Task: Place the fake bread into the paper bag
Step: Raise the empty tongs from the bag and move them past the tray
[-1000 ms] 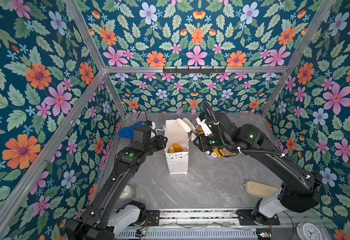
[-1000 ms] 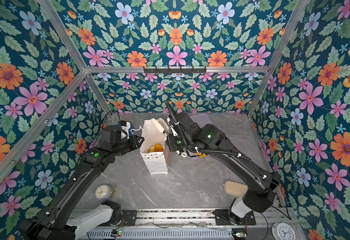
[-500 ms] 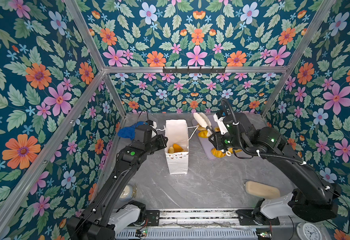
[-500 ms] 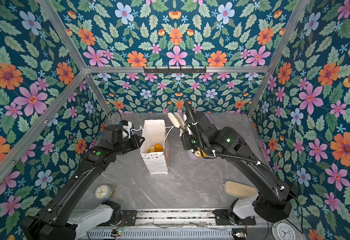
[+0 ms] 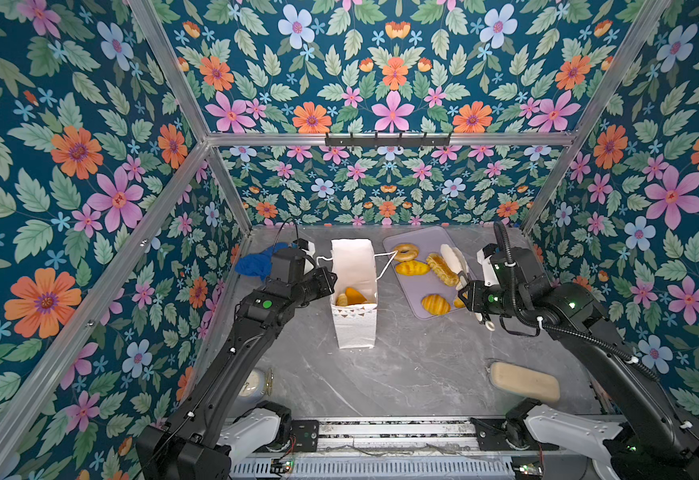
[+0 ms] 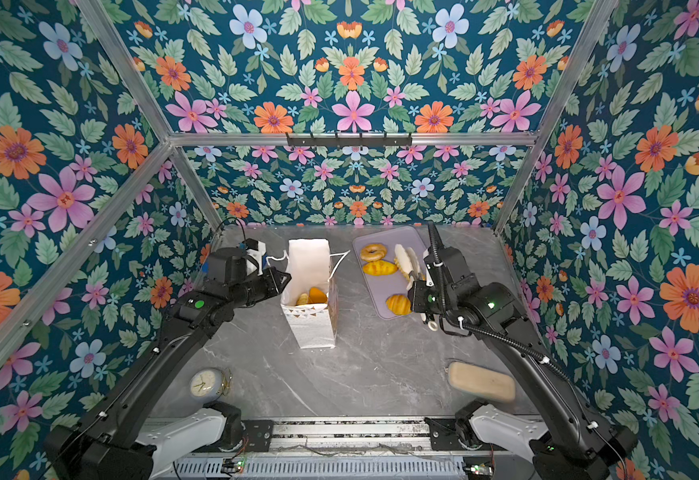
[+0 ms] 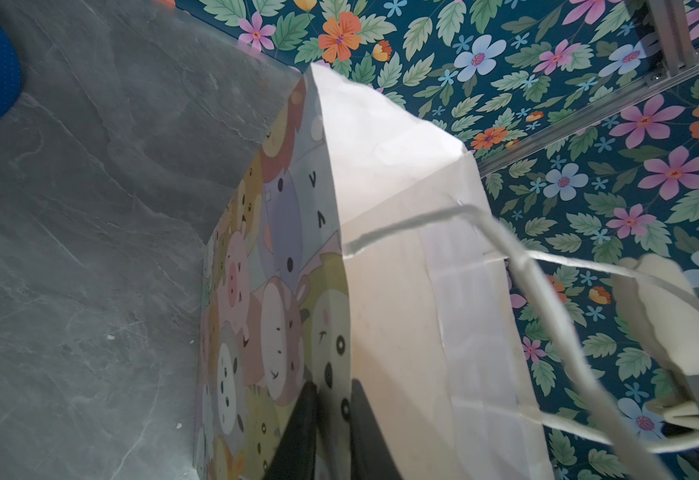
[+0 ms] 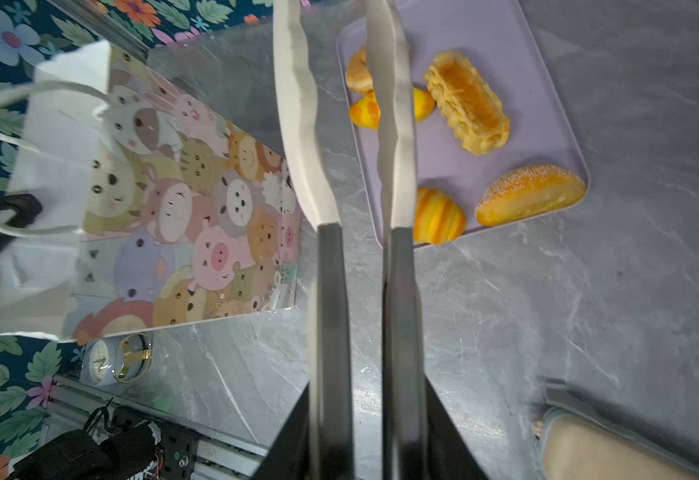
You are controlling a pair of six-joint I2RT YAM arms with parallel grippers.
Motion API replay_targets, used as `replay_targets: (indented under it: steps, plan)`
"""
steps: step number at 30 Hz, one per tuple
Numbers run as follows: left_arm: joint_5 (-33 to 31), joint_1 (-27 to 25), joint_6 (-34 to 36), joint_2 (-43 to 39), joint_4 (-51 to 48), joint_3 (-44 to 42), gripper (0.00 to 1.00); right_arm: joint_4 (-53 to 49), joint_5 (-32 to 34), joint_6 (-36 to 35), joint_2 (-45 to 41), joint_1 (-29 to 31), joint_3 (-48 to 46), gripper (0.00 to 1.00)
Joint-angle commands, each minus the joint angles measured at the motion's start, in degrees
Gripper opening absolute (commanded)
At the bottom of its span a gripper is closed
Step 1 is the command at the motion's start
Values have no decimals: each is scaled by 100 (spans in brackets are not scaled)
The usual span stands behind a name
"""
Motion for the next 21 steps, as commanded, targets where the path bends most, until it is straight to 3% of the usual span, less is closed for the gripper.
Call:
replay_targets:
  steps: [1,21]
  plan:
    - [-11,-3,14,-58,156,-40,17,349,-355,221,-125,-180,-338,34]
    - [12,-8,-30,-14,285,-181,17,430,-554,329,-467,-875,-1807,34]
